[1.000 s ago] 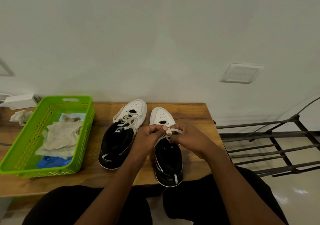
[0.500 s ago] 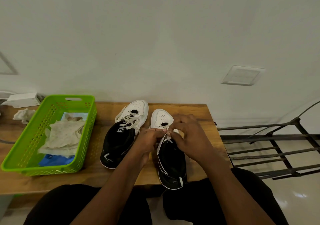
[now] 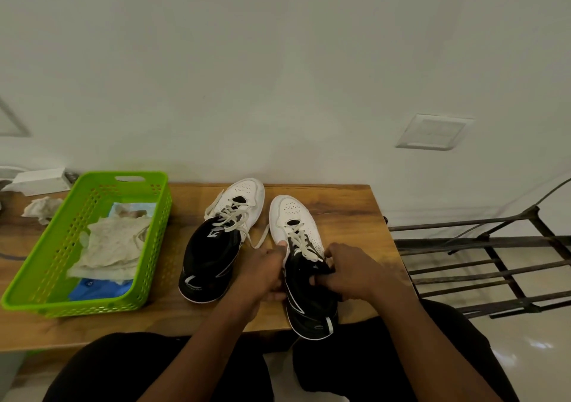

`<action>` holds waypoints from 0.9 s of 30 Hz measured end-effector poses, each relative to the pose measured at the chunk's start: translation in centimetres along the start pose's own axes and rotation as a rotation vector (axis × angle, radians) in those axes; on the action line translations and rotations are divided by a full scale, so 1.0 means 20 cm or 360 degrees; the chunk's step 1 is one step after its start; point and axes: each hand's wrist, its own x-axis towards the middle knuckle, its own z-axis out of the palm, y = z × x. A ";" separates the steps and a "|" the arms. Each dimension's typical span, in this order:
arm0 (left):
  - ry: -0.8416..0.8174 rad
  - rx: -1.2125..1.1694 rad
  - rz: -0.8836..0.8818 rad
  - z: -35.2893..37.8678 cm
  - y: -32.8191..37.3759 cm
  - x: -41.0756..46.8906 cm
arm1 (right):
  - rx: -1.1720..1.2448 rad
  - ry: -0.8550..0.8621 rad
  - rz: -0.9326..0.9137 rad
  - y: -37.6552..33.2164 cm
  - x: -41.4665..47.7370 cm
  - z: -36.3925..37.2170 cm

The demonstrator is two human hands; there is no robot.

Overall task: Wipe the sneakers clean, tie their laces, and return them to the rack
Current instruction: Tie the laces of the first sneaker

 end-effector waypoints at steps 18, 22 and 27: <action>0.0437 0.1007 0.1101 -0.13 0.13 -0.11 | -0.0521 0.0924 0.0331 0.06 0.14 -0.24; 0.1115 0.1175 0.0937 -0.40 0.18 -0.15 | -0.0266 0.0810 -0.0483 -0.25 0.10 -0.05; 0.0969 0.1500 0.0362 -0.44 0.09 -0.07 | 0.0039 0.0150 -0.0673 -0.45 0.13 0.21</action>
